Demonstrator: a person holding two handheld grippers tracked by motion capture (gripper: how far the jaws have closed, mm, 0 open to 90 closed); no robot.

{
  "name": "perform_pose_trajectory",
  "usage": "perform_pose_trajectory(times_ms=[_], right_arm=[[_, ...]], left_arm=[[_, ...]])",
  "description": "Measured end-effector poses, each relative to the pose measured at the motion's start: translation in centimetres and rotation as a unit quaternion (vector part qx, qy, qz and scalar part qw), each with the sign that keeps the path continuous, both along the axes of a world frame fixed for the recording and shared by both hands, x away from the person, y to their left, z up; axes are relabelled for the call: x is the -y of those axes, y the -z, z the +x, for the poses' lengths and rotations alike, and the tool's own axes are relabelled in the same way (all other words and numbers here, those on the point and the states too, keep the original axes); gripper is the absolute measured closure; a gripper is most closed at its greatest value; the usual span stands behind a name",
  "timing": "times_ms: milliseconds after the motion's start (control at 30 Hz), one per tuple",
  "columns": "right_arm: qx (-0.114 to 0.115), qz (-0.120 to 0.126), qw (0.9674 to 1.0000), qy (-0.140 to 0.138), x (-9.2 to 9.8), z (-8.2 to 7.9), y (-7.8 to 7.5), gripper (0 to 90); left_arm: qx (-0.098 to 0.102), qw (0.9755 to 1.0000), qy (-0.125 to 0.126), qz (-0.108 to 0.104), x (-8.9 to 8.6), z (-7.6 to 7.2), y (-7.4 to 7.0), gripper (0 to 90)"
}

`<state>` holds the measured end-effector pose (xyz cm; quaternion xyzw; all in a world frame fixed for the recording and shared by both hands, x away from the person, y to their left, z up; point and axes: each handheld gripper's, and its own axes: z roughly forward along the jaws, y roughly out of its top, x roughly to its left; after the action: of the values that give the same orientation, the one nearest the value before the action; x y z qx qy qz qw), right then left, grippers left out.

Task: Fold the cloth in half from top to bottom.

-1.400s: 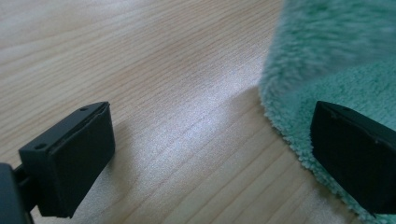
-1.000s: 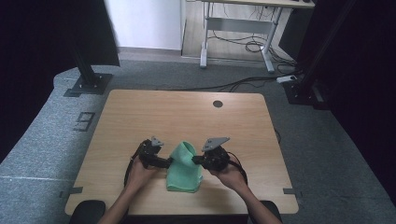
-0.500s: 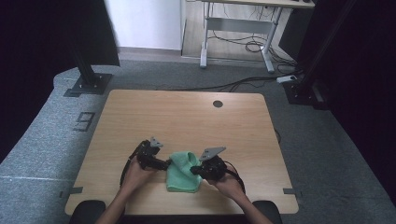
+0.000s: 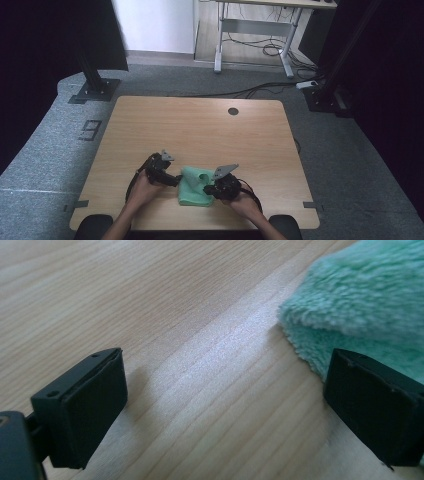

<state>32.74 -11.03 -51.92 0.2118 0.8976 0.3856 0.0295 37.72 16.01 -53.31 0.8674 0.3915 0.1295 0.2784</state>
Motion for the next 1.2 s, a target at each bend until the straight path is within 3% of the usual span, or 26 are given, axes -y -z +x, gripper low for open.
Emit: perform_pose_trajectory(times_ms=[100,300,533,667,833,967,1200], right_arm=[[0.002,0.006,1.0000,0.004,0.5,-0.3,-0.6,68.5],[0.009,0.013,0.9997,0.017,2.1,-0.5,-1.6,60.8],[0.013,0.017,0.9989,0.041,3.5,0.0,-2.1,54.8],[0.010,0.024,0.9979,0.060,4.1,0.6,-2.0,47.3],[0.007,0.037,0.9958,0.083,4.5,1.1,-1.2,37.9],[0.003,0.047,0.9945,0.093,4.4,1.3,-0.8,35.4],[0.002,0.055,0.9950,0.084,3.5,1.1,-0.9,34.2]], left_arm=[[0.001,0.9998,-0.001,-0.019,-0.7,0.0,-0.9,3.5],[0.023,0.9986,-0.012,-0.045,-1.5,0.7,-2.7,3.8],[0.054,0.9969,-0.003,-0.057,0.0,2.6,-4.6,3.9],[0.056,0.9969,0.016,-0.053,1.4,3.4,-5.0,3.9],[0.045,0.9968,0.050,-0.043,2.3,2.2,-4.3,3.3],[0.031,0.9953,0.071,-0.059,1.8,0.7,-3.8,3.6],[0.015,0.9940,0.093,-0.054,1.2,-1.5,-3.1,4.1]])
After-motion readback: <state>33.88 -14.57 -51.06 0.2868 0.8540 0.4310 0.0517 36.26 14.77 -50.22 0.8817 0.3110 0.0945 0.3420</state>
